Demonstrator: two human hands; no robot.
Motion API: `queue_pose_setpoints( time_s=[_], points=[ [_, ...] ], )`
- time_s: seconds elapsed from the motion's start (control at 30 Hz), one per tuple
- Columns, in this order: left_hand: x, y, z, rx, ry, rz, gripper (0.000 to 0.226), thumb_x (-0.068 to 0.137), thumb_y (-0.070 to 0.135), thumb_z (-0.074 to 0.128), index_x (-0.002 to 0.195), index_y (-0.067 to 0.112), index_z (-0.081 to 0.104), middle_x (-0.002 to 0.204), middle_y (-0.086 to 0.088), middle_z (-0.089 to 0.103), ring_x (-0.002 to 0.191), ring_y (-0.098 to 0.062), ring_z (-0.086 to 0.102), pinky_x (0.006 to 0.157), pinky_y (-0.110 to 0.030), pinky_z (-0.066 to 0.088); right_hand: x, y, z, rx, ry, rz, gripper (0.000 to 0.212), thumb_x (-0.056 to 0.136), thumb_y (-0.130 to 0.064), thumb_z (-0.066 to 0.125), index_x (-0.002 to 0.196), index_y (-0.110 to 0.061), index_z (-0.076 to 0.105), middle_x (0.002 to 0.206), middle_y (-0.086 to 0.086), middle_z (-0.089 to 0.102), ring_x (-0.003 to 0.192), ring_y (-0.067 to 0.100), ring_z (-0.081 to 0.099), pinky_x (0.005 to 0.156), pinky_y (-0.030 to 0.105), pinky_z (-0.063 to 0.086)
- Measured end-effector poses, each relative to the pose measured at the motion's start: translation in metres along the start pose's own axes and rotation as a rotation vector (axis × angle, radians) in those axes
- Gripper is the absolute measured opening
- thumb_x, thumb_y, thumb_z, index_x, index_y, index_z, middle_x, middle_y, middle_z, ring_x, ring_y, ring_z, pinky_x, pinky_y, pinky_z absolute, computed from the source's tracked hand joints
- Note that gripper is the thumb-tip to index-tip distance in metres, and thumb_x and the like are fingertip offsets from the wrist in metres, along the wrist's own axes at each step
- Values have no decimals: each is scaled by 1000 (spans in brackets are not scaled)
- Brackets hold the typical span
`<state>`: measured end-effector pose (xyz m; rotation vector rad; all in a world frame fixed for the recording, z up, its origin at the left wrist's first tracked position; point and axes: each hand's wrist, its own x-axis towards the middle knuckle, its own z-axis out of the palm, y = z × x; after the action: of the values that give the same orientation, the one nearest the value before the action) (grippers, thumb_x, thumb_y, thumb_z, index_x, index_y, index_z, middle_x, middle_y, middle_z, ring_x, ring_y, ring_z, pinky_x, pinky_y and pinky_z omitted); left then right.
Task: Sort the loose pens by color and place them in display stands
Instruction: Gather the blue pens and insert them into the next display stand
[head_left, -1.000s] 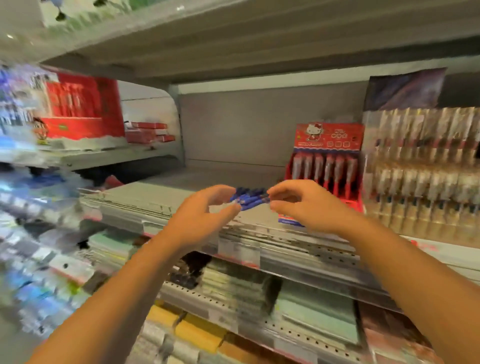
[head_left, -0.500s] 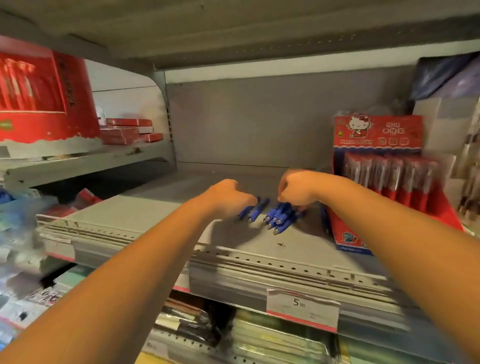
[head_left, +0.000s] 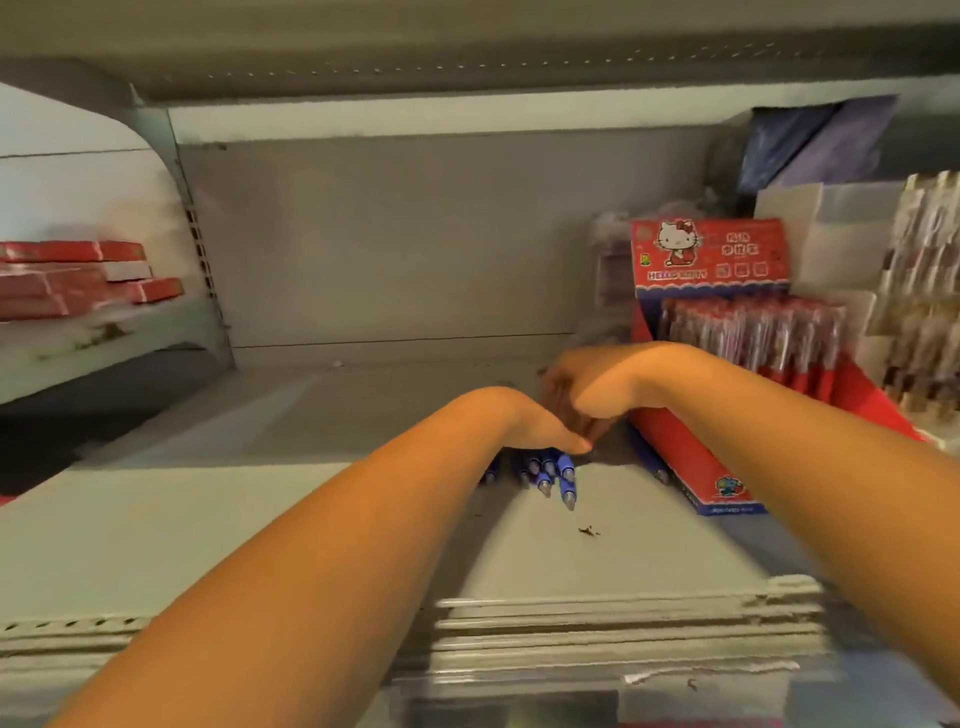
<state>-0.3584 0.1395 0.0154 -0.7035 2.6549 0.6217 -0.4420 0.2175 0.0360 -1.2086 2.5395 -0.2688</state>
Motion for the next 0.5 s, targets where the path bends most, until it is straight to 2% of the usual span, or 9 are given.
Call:
queue_pose_setpoints(
  time_s=[0.07, 0.13, 0.2, 0.27, 0.33, 0.4, 0.5],
  points=[
    [6, -1, 0, 0, -2, 51, 46, 101, 39, 45, 64, 14, 54, 31, 4, 49, 21, -7, 42, 31, -12, 33, -1, -3, 3, -60, 54, 66, 39, 86, 6, 54, 122, -7, 64, 120, 15, 66, 105, 33, 65, 90, 44, 56],
    [9, -7, -1, -3, -62, 64, 44, 102, 29, 42, 67, 8, 60, 34, 0, 51, 22, -11, 42, 31, -10, 32, -1, -6, 8, -206, 131, 136, 40, 91, 3, 49, 129, -4, 56, 127, 14, 60, 100, 30, 59, 83, 34, 51],
    [10, -13, -3, -45, -107, 67, 48, 102, 25, 39, 67, 5, 64, 37, -2, 52, 24, -13, 40, 33, -10, 32, -2, -9, 14, -324, 129, 202, 33, 93, 2, 48, 124, 0, 56, 105, 14, 62, 78, 26, 52, 69, 31, 42],
    [10, -17, -2, -64, -93, 82, 49, 102, 29, 42, 64, 6, 62, 37, -2, 51, 25, -13, 40, 33, -10, 31, -4, -13, 18, -376, 117, 262, 23, 94, 0, 49, 115, -2, 57, 78, 8, 50, 62, 20, 44, 58, 31, 39],
    [12, -17, 1, -28, -15, 104, 47, 99, 39, 50, 61, 12, 53, 41, 1, 52, 33, -11, 44, 36, -15, 34, -5, -17, 20, -422, 129, 293, 14, 94, -2, 51, 107, -7, 54, 72, 6, 42, 59, 18, 40, 50, 28, 35],
    [17, -13, 6, 18, 72, 109, 44, 93, 40, 57, 59, 15, 46, 43, 2, 51, 47, -14, 42, 47, -25, 36, -6, -18, 23, -456, 121, 288, 18, 94, -4, 53, 111, -8, 57, 75, 4, 42, 61, 18, 41, 60, 30, 39],
    [19, -9, 6, 23, 114, 100, 39, 90, 29, 57, 56, 14, 47, 27, 4, 42, 43, -14, 43, 44, -23, 34, -3, -15, 32, -510, 70, 269, 22, 95, -10, 53, 116, -7, 61, 77, 3, 45, 69, 21, 46, 72, 30, 37]
  ],
)
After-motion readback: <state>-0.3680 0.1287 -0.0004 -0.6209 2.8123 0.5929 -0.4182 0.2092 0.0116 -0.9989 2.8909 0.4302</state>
